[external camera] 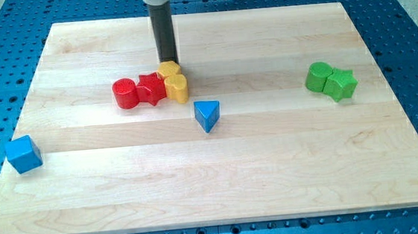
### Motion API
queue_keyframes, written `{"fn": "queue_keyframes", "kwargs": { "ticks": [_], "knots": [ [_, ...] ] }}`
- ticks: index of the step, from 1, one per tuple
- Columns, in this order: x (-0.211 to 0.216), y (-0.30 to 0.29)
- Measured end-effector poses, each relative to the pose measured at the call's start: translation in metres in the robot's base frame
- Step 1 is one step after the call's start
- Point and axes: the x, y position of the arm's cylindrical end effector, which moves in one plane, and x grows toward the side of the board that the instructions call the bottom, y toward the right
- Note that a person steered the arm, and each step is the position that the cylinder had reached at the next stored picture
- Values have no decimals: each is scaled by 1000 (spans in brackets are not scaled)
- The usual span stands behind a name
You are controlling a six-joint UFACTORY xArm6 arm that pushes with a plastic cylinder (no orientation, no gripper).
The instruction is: Move the green blocks to the left
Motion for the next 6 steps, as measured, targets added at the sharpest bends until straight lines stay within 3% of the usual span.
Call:
{"fn": "queue_keyframes", "kwargs": {
  "ticks": [1,2,3,4,5,6],
  "knots": [
    [-33,68],
    [-46,187],
    [-11,314],
    [52,361],
    [99,302],
    [96,249]
  ]
}}
